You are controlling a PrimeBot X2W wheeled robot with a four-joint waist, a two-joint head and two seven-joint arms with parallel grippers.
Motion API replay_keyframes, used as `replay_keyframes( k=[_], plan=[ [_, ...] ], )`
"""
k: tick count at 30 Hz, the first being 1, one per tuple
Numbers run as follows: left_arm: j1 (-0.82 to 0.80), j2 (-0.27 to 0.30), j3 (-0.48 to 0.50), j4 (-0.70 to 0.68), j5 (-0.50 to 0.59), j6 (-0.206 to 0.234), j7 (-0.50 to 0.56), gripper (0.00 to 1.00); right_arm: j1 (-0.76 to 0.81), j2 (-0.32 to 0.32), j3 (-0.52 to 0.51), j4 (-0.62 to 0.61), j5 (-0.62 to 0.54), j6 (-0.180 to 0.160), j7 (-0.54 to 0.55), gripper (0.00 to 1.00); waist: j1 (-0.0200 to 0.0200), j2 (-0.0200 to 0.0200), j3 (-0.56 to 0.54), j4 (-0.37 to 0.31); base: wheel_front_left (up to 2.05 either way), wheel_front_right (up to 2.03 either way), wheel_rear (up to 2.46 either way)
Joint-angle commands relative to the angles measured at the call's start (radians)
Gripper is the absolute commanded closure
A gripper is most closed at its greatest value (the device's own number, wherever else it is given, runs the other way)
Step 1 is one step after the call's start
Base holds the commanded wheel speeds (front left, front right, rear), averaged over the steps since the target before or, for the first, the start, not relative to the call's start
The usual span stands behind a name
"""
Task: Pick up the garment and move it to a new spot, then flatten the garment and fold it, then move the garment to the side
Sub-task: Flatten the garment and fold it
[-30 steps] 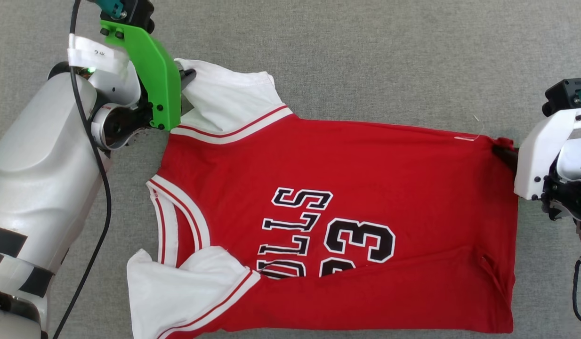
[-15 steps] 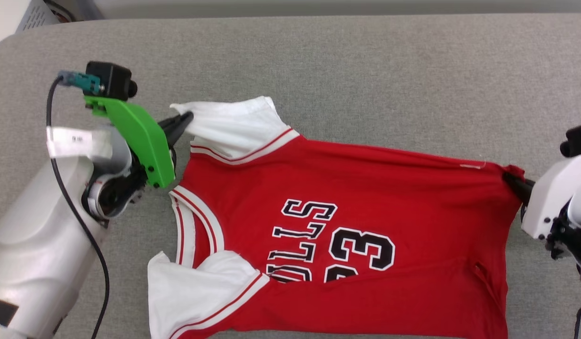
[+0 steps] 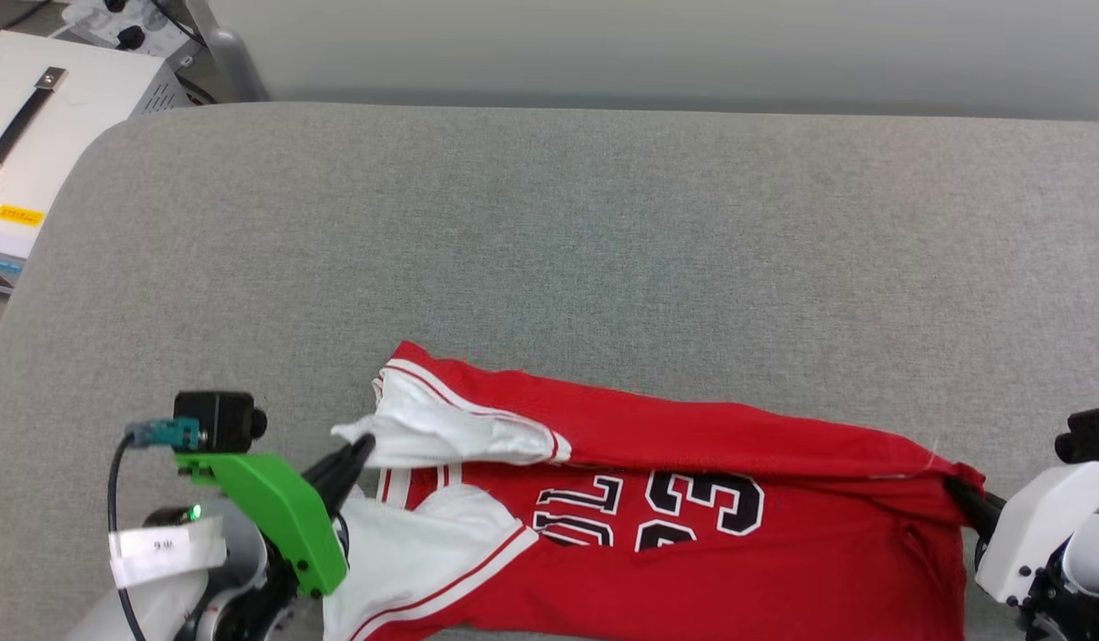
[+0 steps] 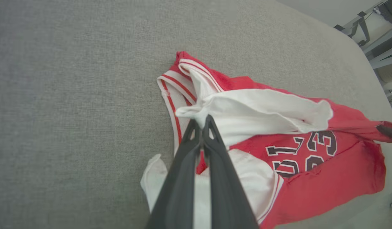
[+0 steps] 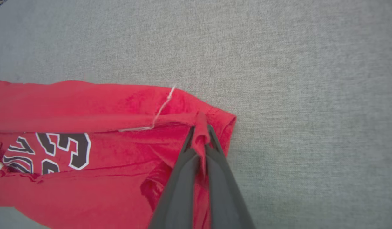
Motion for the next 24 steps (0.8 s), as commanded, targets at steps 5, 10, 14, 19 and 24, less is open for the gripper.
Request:
replay_keyframes(
  k=[5,10,14,19,24],
  plan=[
    [0.149,0.000,0.003,-0.071,-0.052,0.051,-0.026,1.00,0.062,0.023,-0.025,-0.005,-0.007,-0.001,-0.023,1.00,0.0001,0.0000,-0.027,0.001,0.00,0.00,0.00],
    [0.228,-0.022,0.002,-0.064,-0.096,0.066,-0.040,1.00,0.107,0.046,-0.039,0.000,-0.009,-0.001,-0.033,1.00,0.0001,0.0000,-0.036,-0.002,0.00,0.00,0.00],
    [0.230,-0.062,-0.011,-0.011,-0.127,0.030,-0.034,0.91,0.142,0.085,-0.035,0.013,-0.008,-0.001,-0.046,0.50,0.0001,0.0000,-0.035,0.003,0.00,0.00,0.00],
    [0.204,-0.089,-0.023,0.052,-0.123,0.008,-0.035,0.00,0.144,0.101,-0.024,0.032,-0.010,-0.001,-0.111,0.00,0.0001,0.0000,-0.039,0.000,0.00,0.00,0.00],
    [0.173,-0.087,-0.013,0.067,-0.064,0.000,-0.108,0.00,0.143,0.080,-0.014,0.013,-0.012,-0.001,-0.189,0.00,0.0001,0.0000,-0.054,-0.001,0.00,0.00,0.00]
  ],
)
